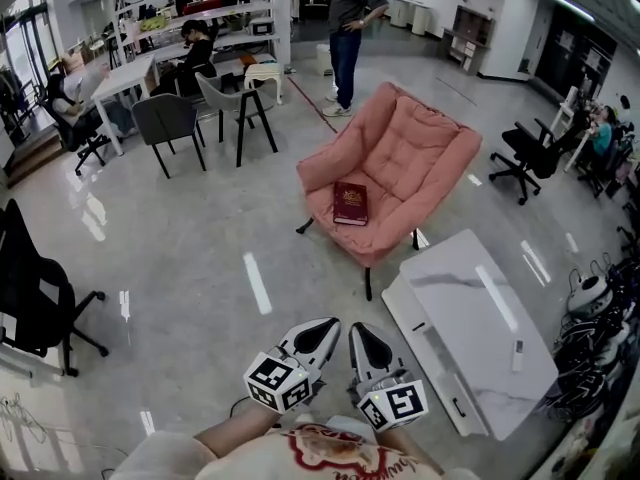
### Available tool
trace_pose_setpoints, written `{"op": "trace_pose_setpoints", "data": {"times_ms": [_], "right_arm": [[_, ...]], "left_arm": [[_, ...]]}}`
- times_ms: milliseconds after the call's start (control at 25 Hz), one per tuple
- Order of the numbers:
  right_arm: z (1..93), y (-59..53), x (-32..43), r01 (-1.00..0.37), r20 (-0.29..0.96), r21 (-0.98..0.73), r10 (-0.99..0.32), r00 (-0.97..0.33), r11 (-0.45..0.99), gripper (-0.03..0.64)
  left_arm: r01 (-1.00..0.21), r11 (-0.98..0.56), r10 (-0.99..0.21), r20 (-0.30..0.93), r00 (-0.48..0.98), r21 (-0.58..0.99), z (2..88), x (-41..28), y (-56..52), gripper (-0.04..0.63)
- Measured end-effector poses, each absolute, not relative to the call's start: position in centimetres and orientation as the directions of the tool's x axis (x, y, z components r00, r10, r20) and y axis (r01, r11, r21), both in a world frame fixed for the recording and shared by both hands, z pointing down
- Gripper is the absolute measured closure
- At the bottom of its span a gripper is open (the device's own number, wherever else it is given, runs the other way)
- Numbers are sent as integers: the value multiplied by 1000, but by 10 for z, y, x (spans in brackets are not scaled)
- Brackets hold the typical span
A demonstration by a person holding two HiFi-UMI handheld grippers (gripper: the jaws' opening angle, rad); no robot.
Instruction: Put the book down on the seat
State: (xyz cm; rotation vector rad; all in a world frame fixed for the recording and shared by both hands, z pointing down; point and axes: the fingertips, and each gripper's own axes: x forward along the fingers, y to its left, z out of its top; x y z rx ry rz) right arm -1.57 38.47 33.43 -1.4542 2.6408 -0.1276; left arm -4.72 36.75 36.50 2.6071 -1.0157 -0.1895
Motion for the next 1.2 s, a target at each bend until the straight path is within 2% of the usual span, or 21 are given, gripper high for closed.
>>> {"op": "trace_pose_setpoints", "data": {"times_ms": [1200], "right_arm": [[332,427,11,-808,-43,-107,-814,-579,580,615]], "left_arm": [[-666,-654,-716,-9,698,358,358,-21,406,591]]}}
